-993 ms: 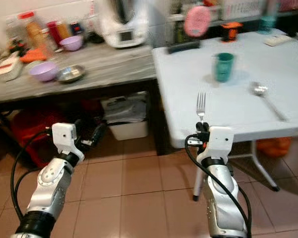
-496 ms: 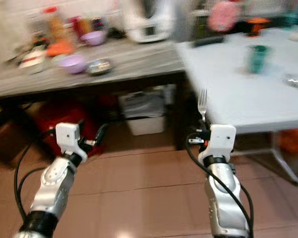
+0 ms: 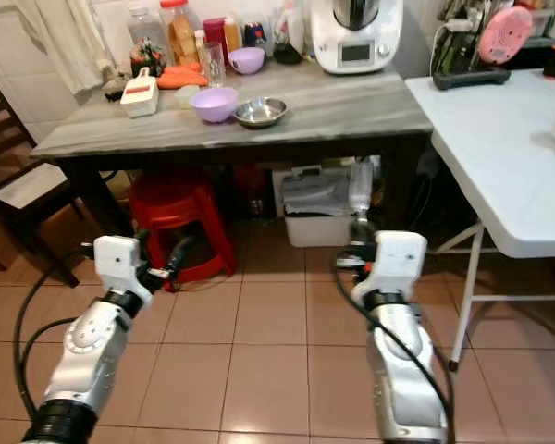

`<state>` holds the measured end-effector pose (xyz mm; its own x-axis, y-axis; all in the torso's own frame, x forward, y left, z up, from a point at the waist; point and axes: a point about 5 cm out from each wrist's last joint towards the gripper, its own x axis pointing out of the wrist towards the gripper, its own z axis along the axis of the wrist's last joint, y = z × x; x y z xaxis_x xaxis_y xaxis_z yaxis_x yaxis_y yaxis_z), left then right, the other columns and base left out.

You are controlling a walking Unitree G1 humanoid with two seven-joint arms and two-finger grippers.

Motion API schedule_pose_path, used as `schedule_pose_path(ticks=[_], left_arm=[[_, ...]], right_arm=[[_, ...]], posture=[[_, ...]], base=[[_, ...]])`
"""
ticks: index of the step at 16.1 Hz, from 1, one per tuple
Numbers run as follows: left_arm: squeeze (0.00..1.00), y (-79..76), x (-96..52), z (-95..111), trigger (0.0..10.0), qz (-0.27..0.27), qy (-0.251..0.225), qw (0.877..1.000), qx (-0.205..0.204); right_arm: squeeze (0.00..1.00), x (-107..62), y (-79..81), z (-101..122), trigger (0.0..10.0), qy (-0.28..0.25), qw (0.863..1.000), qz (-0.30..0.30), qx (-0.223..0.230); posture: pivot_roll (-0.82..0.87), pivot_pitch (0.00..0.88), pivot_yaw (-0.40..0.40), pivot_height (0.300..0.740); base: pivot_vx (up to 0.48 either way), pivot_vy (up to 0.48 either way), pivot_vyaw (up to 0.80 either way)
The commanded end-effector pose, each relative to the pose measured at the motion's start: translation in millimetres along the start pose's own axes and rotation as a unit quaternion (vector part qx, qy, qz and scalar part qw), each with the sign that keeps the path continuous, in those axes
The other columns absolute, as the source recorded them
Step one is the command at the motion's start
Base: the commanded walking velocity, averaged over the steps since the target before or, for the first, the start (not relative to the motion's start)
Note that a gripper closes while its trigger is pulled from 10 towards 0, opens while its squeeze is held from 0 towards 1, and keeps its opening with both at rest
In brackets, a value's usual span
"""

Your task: Setting the table

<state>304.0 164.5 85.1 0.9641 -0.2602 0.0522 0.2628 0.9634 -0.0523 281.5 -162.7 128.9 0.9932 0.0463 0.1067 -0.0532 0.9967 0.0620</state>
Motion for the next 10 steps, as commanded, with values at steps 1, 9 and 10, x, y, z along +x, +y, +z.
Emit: schedule_pose_path(ticks=[1, 9, 10], left_arm=[[0.00, -0.6, 1.0, 5.3, 10.0, -0.010, -0.011, 1.000, 0.006], [0.00, -3.6, 0.4, 5.7, 10.0, -0.025, -0.013, 1.000, 0.000], [0.00, -4.4, 0.4, 5.7, 10.0, -0.027, -0.013, 1.000, 0.000]], right_arm=[[0.00, 2.0, -0.9, 6.1, 10.0, -0.014, 1.000, -0.002, 0.002], [0.00, 3.0, 2.0, 6.9, 10.0, -0.020, 1.000, 0.008, -0.003], [0.00, 3.1, 2.0, 6.6, 10.0, -0.019, 1.000, 0.007, -0.003]], posture=[[-0.11, 0.000, 0.130, 0.740], [-0.10, 0.000, 0.133, 0.740], [-0.10, 0.000, 0.132, 0.740]], base=[[0.000, 0.000, 0.00], [0.203, 0.000, 0.00], [0.296, 0.000, 0.00]])
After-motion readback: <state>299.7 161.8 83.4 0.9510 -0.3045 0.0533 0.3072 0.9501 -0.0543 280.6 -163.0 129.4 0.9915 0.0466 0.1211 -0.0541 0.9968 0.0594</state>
